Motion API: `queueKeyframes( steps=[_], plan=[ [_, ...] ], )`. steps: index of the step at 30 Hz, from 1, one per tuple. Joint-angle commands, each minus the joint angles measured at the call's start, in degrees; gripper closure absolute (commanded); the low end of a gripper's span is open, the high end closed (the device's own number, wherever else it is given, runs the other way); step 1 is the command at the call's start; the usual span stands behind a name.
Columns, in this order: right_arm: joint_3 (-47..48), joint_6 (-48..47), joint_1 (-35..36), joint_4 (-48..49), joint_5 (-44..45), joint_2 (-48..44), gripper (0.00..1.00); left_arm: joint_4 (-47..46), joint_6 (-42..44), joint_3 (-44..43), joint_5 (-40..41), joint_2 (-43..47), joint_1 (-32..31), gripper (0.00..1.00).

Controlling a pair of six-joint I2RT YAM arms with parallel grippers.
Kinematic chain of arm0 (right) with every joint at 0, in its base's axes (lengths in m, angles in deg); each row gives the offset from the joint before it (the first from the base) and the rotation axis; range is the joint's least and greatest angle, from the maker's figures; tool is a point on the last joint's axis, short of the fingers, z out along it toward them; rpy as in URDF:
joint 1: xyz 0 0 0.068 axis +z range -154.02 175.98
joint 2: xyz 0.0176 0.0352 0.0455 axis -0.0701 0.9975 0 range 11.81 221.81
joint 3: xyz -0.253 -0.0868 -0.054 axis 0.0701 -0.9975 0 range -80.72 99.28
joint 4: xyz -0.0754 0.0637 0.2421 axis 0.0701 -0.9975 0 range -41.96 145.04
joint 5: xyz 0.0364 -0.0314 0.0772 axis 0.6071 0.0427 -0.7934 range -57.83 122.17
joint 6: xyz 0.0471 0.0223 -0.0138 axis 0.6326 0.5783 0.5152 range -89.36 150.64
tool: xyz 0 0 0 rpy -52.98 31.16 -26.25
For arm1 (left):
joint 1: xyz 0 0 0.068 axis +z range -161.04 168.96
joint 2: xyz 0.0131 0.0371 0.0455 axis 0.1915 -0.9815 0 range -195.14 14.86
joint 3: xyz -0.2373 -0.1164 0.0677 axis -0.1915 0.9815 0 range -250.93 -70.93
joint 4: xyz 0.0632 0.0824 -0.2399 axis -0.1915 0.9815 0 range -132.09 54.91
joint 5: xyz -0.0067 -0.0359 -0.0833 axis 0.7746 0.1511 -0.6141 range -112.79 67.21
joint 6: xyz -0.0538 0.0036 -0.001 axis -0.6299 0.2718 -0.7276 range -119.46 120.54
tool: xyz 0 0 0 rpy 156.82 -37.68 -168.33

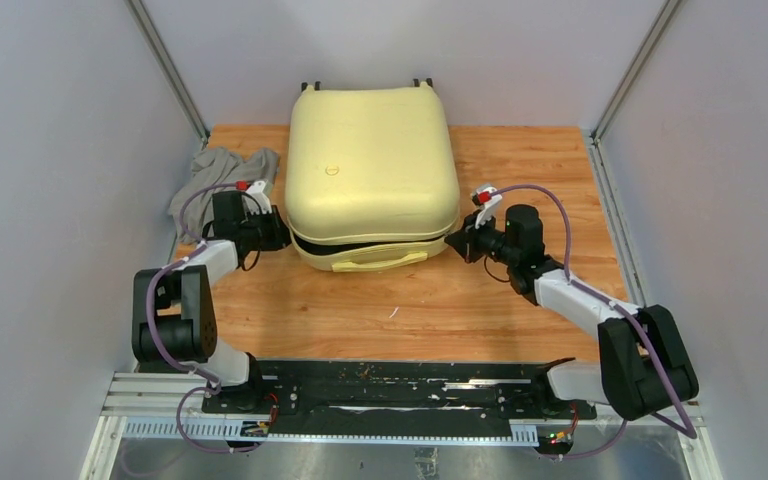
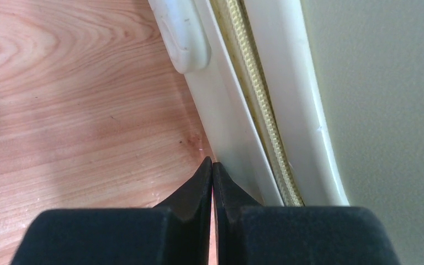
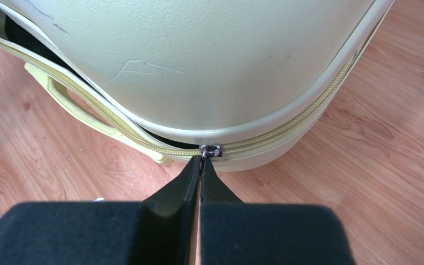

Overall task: Pack the luggage
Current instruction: Zip the luggage at the center of the board.

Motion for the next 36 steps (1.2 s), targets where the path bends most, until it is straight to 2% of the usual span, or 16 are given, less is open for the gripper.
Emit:
queueKeyframes(
  steps=[1, 6, 14, 17, 19, 23, 27, 32, 36],
  plan=[
    [0.99, 0.73, 8.41, -0.79, -2.95, -0.93, 1.0, -2.98, -3.19, 0.22, -13.06, -1.44, -7.44, 0.95],
    [2.47, 1.56, 12.46, -4.46, 0.77, -1.57, 1.0, -4.44, -3.76, 0.47, -13.21, -2.43, -9.1, 0.96],
    [-0.39, 3.4, 10.63, -11.71, 6.4, -5.57, 0.99, -4.64, -4.69, 1.35, -13.66, 0.2, -7.88, 0.96],
    [-3.02, 4.6, 8.75, -10.33, 7.45, -7.12, 0.81, -4.68, -5.27, 1.18, -14.1, 1.1, -6.14, 0.96],
    [-4.21, 5.09, 6.98, -9.45, 7.99, -7.86, 0.74, -4.65, -5.45, 1.1, -14.57, 1.7, -2.9, 0.97],
    [-5.38, 5.77, 1.66, -7.69, 5.43, -8.75, 0.72, -4.62, -5.83, 0.94, -15.73, 2.57, 0.89, 0.97],
    [-5.26, 4.81, 0.58, -7.49, 4.29, -9.73, 0.7, -4.25, -5.45, 1.0, -16.2, 3.1, 2.06, 0.97],
    [-4.19, 3.63, -2.05, -11.87, 6.64, -13.53, 0.5, -4.15, -6.09, 0.36, -16.32, 3.39, 2.15, 0.96],
    [-3.89, 3.68, -3.92, -13.53, 9.0, -15.76, 0.41, -4.02, -6.42, -0.58, -16.15, 3.34, 2.09, 0.96]
  ],
)
